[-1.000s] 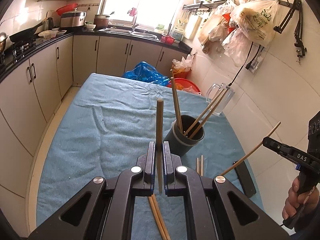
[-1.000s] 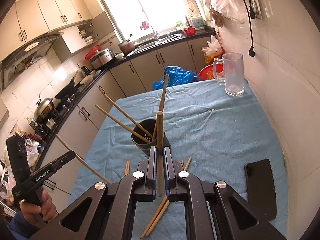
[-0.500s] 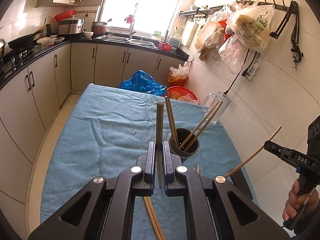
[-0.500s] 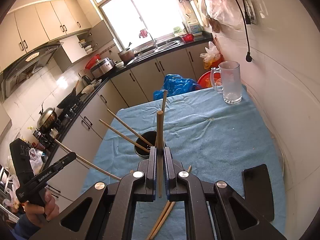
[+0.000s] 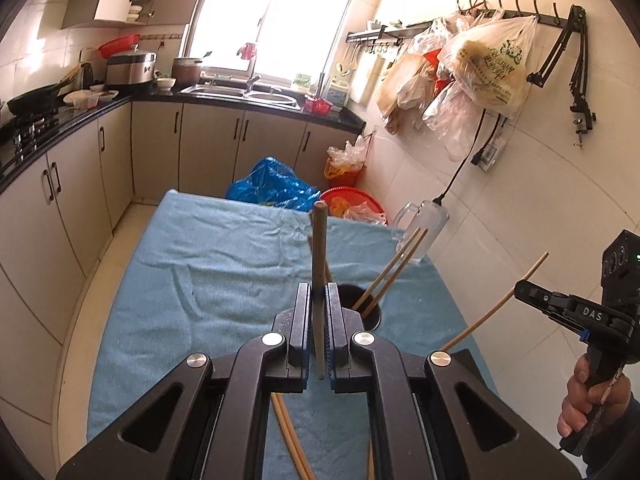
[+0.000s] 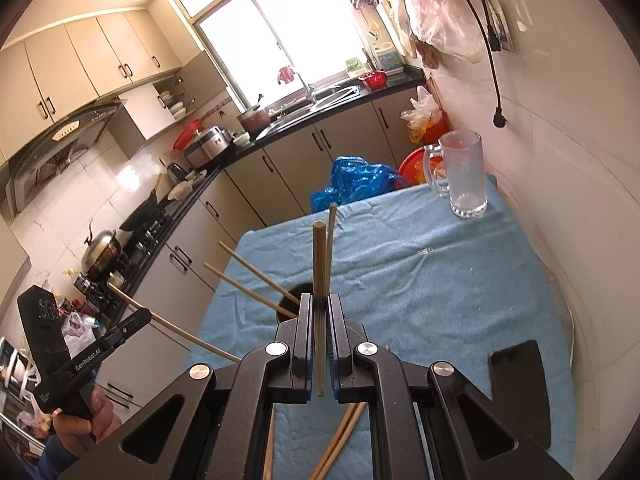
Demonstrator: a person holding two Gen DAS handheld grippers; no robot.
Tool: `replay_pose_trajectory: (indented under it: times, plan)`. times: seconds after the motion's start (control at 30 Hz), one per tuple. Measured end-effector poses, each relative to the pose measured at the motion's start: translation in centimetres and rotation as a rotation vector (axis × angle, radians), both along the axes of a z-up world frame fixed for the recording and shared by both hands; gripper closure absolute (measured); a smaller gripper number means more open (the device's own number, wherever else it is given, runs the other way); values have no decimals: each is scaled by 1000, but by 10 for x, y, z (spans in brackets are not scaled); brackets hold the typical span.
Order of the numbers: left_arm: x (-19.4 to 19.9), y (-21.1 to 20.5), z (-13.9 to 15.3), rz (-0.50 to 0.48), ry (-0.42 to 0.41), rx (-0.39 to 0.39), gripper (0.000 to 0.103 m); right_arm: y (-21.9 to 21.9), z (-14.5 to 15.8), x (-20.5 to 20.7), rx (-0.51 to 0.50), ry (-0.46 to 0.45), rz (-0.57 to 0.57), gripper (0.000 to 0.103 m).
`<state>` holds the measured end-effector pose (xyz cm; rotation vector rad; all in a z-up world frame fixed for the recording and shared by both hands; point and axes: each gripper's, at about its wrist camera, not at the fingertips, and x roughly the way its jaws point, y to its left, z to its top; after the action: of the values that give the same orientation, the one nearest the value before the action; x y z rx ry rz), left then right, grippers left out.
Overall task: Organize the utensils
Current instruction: 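Lift both held chopsticks upright and carry them over the holder cup, then lower the chopsticks into the holder cup and open both grippers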
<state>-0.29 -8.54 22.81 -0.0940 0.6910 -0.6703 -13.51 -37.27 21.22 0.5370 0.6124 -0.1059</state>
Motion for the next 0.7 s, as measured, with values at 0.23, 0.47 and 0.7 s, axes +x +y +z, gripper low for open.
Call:
replay_pose_trajectory:
  times: [0.23, 0.47, 0.7]
  plan:
    - [9, -10, 26, -15, -31, -30, 97, -9, 22, 18, 1, -41, 11, 96]
    - [25, -29, 43, -33, -44, -43, 97, -19, 39, 45, 12, -74, 19, 96]
    - [42, -52, 39, -32, -33, -28, 97, -28, 33, 75, 15, -56, 27, 96]
